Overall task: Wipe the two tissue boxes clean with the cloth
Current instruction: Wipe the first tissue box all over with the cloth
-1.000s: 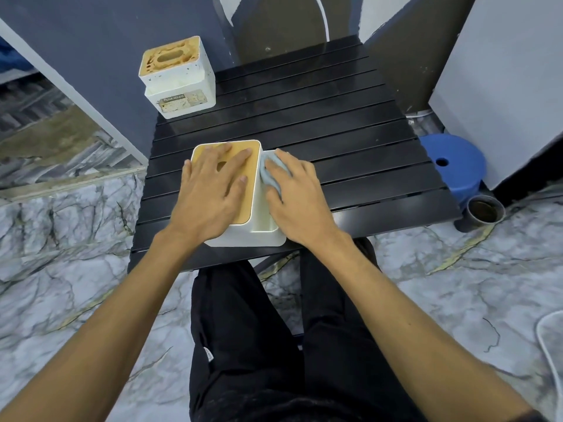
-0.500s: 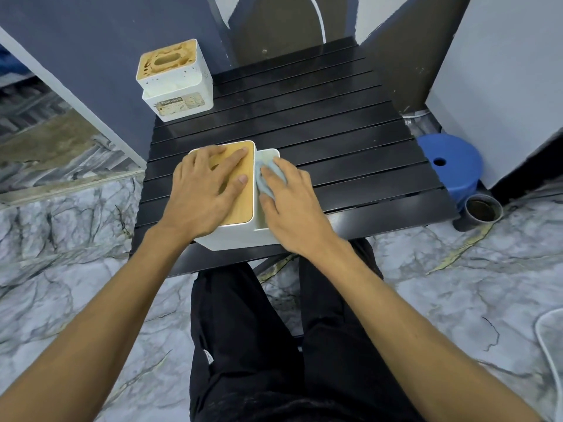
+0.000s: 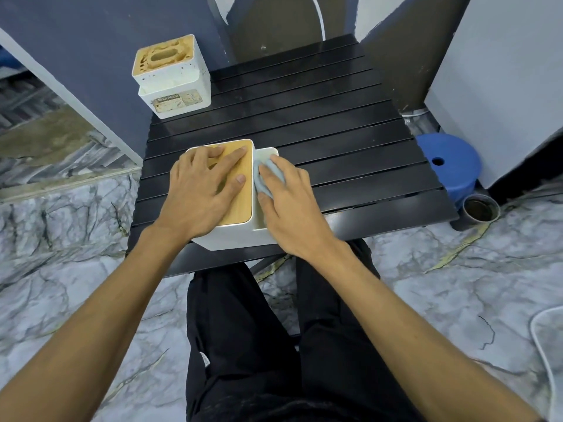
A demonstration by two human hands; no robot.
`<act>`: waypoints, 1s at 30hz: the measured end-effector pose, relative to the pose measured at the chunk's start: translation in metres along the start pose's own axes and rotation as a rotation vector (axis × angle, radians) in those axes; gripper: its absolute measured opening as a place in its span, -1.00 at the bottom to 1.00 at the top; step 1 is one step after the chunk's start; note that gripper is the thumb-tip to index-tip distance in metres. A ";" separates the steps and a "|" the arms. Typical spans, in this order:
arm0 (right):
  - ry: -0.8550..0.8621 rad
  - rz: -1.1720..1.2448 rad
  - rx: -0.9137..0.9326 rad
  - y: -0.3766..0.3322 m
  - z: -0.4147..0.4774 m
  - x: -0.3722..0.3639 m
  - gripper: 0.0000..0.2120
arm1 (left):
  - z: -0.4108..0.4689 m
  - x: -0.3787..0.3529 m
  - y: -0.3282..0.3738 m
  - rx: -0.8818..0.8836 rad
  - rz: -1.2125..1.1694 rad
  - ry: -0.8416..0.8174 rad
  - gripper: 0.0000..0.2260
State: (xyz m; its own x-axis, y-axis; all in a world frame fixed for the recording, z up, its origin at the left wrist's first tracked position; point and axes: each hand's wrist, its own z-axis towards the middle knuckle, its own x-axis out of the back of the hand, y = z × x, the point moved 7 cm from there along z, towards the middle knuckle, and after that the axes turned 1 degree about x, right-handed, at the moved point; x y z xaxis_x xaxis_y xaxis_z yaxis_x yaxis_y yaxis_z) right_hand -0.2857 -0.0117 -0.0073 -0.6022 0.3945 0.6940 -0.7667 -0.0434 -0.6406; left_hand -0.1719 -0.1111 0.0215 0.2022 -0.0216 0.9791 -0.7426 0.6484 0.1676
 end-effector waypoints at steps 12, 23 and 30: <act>0.061 0.049 -0.020 0.004 0.023 0.003 -0.57 | 0.001 -0.001 -0.001 0.029 0.005 0.011 -0.41; 0.093 0.045 -0.065 0.006 0.022 -0.002 -0.58 | 0.002 -0.001 -0.002 0.065 0.019 0.010 -0.48; 0.173 0.027 -0.018 -0.010 -0.013 0.003 -0.61 | 0.001 -0.001 -0.002 0.047 0.006 0.001 -0.45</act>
State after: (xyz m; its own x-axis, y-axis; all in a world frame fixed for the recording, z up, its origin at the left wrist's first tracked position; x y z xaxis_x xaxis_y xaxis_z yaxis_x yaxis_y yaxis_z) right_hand -0.2768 0.0017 -0.0032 -0.5742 0.5459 0.6102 -0.7453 -0.0402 -0.6655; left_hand -0.1715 -0.1133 0.0207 0.1977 -0.0170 0.9801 -0.7730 0.6122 0.1665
